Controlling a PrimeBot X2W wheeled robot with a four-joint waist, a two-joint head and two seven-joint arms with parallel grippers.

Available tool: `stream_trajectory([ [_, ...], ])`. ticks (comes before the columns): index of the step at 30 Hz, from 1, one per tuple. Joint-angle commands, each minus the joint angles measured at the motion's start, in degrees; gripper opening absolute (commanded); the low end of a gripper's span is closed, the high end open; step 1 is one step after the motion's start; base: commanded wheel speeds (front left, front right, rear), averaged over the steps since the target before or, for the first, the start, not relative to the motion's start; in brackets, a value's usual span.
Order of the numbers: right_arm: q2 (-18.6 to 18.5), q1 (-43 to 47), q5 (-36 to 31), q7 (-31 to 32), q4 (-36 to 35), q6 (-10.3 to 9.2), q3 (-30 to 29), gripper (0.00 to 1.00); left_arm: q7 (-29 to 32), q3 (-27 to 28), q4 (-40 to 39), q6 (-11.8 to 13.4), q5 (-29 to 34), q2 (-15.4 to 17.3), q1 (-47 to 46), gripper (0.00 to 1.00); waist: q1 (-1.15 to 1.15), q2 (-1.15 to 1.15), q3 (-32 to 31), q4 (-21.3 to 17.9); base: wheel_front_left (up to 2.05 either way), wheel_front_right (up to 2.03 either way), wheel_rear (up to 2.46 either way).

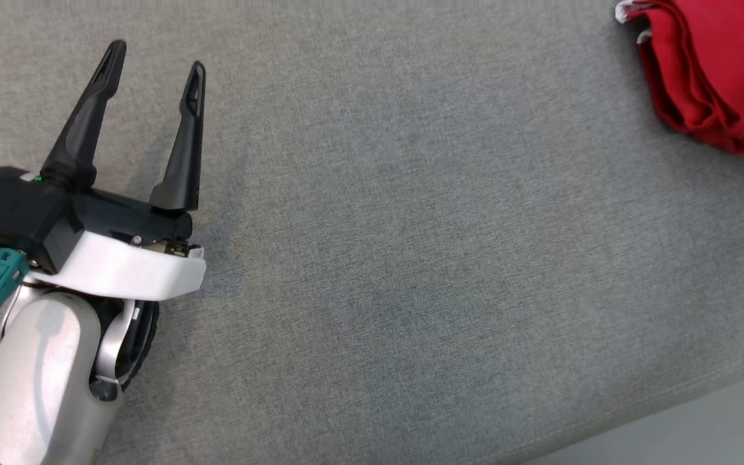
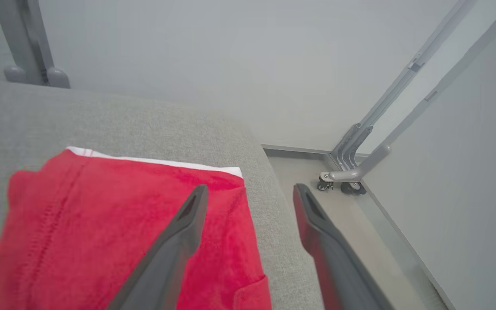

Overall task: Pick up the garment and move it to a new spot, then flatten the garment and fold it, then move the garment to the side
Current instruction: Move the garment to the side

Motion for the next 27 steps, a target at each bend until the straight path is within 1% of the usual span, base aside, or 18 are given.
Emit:
stream_trajectory([
  [1, 0.51, 1.20, 0.11, -0.33, -1.48, -0.04, -1.24, 1.00, -0.55, 0.44, 0.22, 0.46, -0.26, -0.06, 0.62, 1.00, 0.00, 0.00, -1.91, 0.16, 0.00, 0.00, 0.00],
  [3, 1.62, 3.80, -0.73, -0.28, -5.17, -0.03, -4.53, 1.00, -1.38, 0.72, 1.16, 0.96, -0.87, -0.48, 1.97, 1.00, 0.00, 0.00, -3.97, 0.54, 0.00, 0.00, 0.00],
  [7, 5.11, 10.29, -2.60, -0.27, -12.76, -0.03, -9.79, 1.00, -2.99, 1.90, 2.82, 2.00, -1.96, -0.76, 4.73, 1.00, 0.00, 0.00, -8.05, 1.77, 0.00, 0.00, 0.00],
  [8, 7.00, 13.90, -3.73, -0.27, -16.15, -0.03, -11.79, 1.00, -3.74, 2.33, 3.52, 2.48, -2.54, -1.13, 6.29, 1.00, 0.00, 0.00, -10.17, 2.67, 0.00, 0.00, 0.00],
  [12, 10.07, 19.77, -5.24, -0.28, -22.25, -0.03, -15.07, 1.00, -5.10, 3.24, 4.96, 3.36, -3.60, -1.58, 9.26, 1.00, 0.00, 0.00, -14.16, 4.89, 0.00, 0.00, 0.00],
  [17, 13.52, 27.02, -6.45, 0.57, -29.86, -0.03, -16.94, 1.00, -6.55, 4.82, 6.24, 4.17, -5.18, -1.92, 12.86, 1.00, 0.00, 0.00, -18.64, 8.33, 0.00, 0.00, 0.00],
  [27, 19.44, 41.26, -9.03, 6.69, -44.82, -0.03, -17.05, 1.00, -7.66, 7.19, 6.17, 5.45, -6.57, -0.62, 20.74, 1.00, 0.00, 0.00, -24.87, 13.80, 0.00, 0.00, 0.00],
])
